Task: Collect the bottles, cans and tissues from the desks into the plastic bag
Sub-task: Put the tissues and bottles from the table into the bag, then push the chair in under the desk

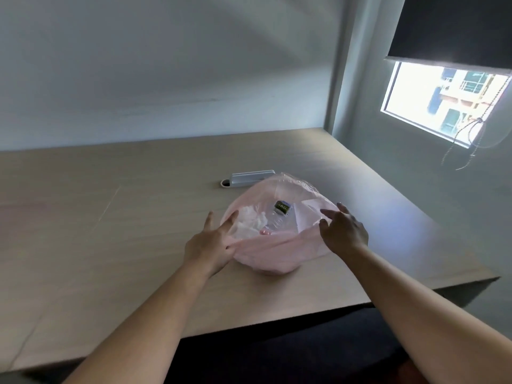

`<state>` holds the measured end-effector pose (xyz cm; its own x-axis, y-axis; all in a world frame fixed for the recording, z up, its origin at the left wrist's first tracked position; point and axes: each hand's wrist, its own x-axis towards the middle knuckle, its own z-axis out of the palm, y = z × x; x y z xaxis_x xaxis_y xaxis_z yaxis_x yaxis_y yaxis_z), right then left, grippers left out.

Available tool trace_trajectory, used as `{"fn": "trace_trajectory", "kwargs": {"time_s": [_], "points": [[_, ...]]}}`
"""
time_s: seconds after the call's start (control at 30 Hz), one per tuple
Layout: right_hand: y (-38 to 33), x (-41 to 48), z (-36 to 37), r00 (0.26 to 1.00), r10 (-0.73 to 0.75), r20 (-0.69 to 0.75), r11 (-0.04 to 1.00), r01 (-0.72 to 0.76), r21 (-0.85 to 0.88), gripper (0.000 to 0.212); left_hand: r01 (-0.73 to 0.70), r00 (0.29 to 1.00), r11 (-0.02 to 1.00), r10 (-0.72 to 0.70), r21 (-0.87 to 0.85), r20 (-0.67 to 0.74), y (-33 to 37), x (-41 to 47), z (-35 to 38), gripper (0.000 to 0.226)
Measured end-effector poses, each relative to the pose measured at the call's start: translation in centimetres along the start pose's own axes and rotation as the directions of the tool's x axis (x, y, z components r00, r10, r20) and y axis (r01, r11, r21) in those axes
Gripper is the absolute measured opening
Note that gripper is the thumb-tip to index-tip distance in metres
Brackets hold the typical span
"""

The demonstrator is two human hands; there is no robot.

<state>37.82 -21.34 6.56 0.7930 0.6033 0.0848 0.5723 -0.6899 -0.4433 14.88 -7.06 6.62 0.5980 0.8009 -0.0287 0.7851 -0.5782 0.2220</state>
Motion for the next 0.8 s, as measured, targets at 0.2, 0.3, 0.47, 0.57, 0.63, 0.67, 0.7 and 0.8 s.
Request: {"fn": "trace_trajectory", "kwargs": {"time_s": [0.2,0.3,0.47,0.57,0.63,0.67,0.7,0.8], "points": [[0.7,-3.2,-0.9,0.999,-0.004,0.043,1.0,0.003,0.017,0.043,-0.038,0.999,0.999,0.037,0.033,0.037,1.2,-3.5,-0.9,0.079],[0.5,-5.5,-1.6,0.999,0.008,0.042,0.999,-0.009,0.034,0.041,-0.093,0.994,0.995,0.091,0.037,0.06,0.6,-4.7,-1.2,0.077],[-1.4,-10.7,-2.4,0.997,0.059,0.042,0.998,-0.06,0.023,0.034,-0.231,0.956,0.972,0.222,0.029,0.19,-2.1,-7.3,-2.1,0.059],[-3.5,-14.4,-1.7,0.994,0.083,0.077,0.997,-0.083,0.0,0.032,-0.281,0.906,0.959,0.279,-0.041,0.318,-4.6,-9.0,-2.2,0.049],[-4.9,-17.0,-0.9,0.99,0.092,0.104,0.996,-0.091,-0.015,0.029,-0.31,0.853,0.944,0.329,-0.114,0.406,-6.3,-10.1,-2.2,0.044],[-5.2,-18.2,-0.4,0.989,0.089,0.12,0.996,-0.086,-0.032,0.027,-0.313,0.818,0.938,0.347,-0.15,0.458,-6.9,-10.8,-2.1,0.042],[-5.4,-19.3,-0.1,0.986,0.084,0.145,0.995,-0.076,-0.06,0.026,-0.315,0.786,0.933,0.359,-0.173,0.503,-7.2,-11.5,-2.0,0.042],[-5.2,-22.5,0.4,0.977,0.075,0.201,0.979,-0.034,-0.201,0.031,-0.274,0.735,0.933,0.36,-0.233,0.574,-7.7,-13.7,-1.5,0.051]]}}
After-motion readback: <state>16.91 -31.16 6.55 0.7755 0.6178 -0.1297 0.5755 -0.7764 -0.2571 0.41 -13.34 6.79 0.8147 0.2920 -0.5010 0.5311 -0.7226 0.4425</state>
